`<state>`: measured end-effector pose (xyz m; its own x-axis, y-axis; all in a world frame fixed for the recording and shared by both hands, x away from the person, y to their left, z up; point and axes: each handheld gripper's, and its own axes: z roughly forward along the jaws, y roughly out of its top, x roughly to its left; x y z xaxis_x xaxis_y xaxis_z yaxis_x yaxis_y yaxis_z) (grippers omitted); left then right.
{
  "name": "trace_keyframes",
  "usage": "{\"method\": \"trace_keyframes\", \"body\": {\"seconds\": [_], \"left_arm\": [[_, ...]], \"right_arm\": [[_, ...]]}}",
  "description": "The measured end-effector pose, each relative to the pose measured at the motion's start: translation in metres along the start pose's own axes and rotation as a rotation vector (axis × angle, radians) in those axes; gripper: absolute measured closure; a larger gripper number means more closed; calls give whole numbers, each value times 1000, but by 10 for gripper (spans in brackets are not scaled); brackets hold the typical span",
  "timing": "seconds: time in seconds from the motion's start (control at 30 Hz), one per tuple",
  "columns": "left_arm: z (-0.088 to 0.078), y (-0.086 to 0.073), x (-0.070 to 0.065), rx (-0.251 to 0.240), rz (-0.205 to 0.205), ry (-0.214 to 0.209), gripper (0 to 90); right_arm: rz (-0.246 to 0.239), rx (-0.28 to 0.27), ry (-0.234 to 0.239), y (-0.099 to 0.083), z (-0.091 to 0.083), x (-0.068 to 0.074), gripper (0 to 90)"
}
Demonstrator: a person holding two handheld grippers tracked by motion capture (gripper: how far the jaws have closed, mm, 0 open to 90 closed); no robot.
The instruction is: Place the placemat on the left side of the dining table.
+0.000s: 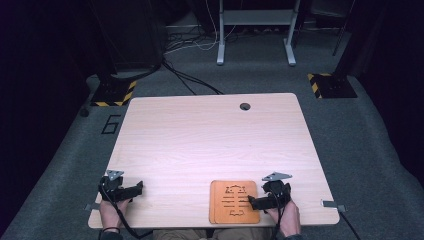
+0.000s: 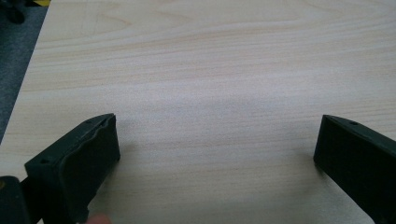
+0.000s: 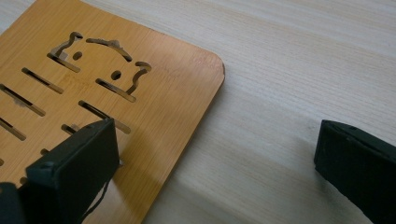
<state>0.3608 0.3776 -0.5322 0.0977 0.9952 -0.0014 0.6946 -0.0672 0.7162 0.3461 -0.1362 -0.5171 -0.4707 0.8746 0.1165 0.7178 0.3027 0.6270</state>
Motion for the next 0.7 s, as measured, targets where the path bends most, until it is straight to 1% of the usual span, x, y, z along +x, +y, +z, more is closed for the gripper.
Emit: {"method": "trace_keyframes", "body": {"seconds": [0.1, 0.2, 0.3, 0.33, 0.37, 0.4, 0.43, 0.47, 0.5, 0.53, 0.57, 0.6, 0.63, 0.7], "left_arm": [[0, 0, 0, 0, 0, 0, 0], [0, 0, 0, 0, 0, 0, 0], [0, 0, 0, 0, 0, 0, 0], [0, 0, 0, 0, 0, 0, 0], [0, 0, 0, 0, 0, 0, 0], [0, 0, 0, 0, 0, 0, 0], [0, 0, 0, 0, 0, 0, 0], [0, 0, 0, 0, 0, 0, 0], [0, 0, 0, 0, 0, 0, 0], [0, 0, 0, 0, 0, 0, 0], [0, 0, 0, 0, 0, 0, 0], [0, 0, 0, 0, 0, 0, 0], [0, 0, 0, 0, 0, 0, 0], [0, 0, 0, 0, 1, -1, 0]], "right_arm": [[10, -10, -2, -3, -1, -3, 0], [1, -21, -4, -4, -2, -6, 0], [9, -30, -2, -6, -3, -8, 0], [3, -35, -4, -7, -3, -9, 0], [7, -34, -4, -8, -4, -9, 0], [-6, -41, -9, -8, -4, -11, 0], [6, -42, -4, -9, -5, -11, 0], [-8, -52, -9, -10, -5, -13, 0], [7, -52, -10, -11, -6, -13, 0], [9, -58, -20, -13, -6, -13, 0], [-11, -60, -33, -14, -6, -15, 0], [-11, -60, -33, -14, -6, -15, 0], [4, -77, -42, -17, -7, -16, 0], [0, -95, -45, -20, -8, -17, 0]]}}
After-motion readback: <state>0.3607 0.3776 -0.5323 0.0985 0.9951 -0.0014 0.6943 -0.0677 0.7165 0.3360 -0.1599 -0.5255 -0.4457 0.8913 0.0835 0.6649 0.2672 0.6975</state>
